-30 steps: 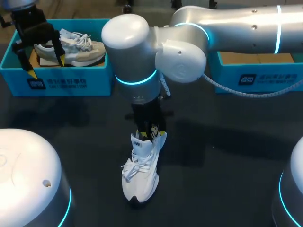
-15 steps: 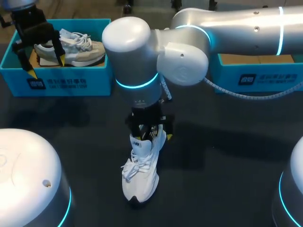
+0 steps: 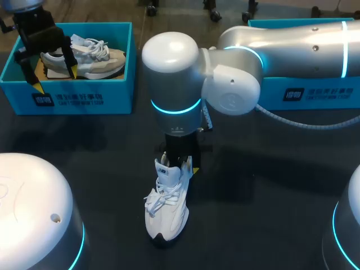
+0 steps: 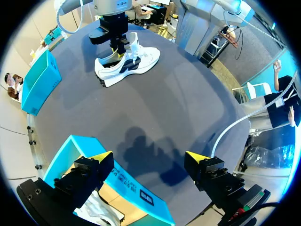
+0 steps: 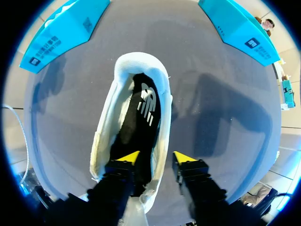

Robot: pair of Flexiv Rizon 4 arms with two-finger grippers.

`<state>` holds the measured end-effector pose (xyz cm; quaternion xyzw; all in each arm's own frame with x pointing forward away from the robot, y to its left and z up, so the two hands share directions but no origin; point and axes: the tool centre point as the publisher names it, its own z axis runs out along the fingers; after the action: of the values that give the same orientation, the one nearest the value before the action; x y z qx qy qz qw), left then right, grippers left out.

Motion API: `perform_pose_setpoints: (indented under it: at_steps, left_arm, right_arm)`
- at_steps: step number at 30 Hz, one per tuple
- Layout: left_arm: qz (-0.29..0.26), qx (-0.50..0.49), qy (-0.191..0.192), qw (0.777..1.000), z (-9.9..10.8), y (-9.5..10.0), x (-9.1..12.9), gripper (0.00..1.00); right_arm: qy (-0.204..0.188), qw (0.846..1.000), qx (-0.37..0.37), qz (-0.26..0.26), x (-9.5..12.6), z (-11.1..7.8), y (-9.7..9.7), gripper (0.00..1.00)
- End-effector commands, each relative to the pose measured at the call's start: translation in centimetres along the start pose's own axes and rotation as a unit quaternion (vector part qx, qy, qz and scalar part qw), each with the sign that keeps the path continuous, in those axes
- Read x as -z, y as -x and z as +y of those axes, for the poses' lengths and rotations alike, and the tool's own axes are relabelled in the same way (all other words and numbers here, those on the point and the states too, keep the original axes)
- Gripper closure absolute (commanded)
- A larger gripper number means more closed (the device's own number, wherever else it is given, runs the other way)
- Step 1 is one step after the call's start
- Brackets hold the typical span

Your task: Take the shoe out of the shoebox, open the shoe tongue, remove and reinsert the insole, then place the shoe into the shoebox

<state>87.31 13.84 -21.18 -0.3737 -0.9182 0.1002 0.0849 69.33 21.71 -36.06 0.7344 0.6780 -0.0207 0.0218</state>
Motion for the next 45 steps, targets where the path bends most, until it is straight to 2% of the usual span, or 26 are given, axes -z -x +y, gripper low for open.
perform_pose_setpoints:
  at_steps: [1,10,26,37,45]
  left_arm:
    - [0.001,0.0,0.001,1.0,0.1,0.0,0.1,0.0]
    - [0.001,0.0,0.001,1.0,0.1,0.0,0.1,0.0]
    - [0.001,0.0,0.001,1.0,0.1,0.0,0.1,0.0]
    - [0.001,0.0,0.001,1.0,0.1,0.0,0.1,0.0]
    - [0.001,0.0,0.001,1.0,0.1,0.0,0.1,0.0]
  right_arm:
    - [0.009,0.99,-0.139,-0.003,0.5,-0.5,0.0,1.0]
    - [-0.001,0.995,-0.096,-0.021,1.5,0.7,0.0,1.0]
    - [-0.012,0.998,0.056,-0.013,1.0,4.0,0.4,1.0]
    - [-0.015,0.995,0.095,-0.007,0.7,4.6,1.5,1.0]
    - [-0.006,0.996,0.09,0.008,0.4,3.9,2.8,1.0]
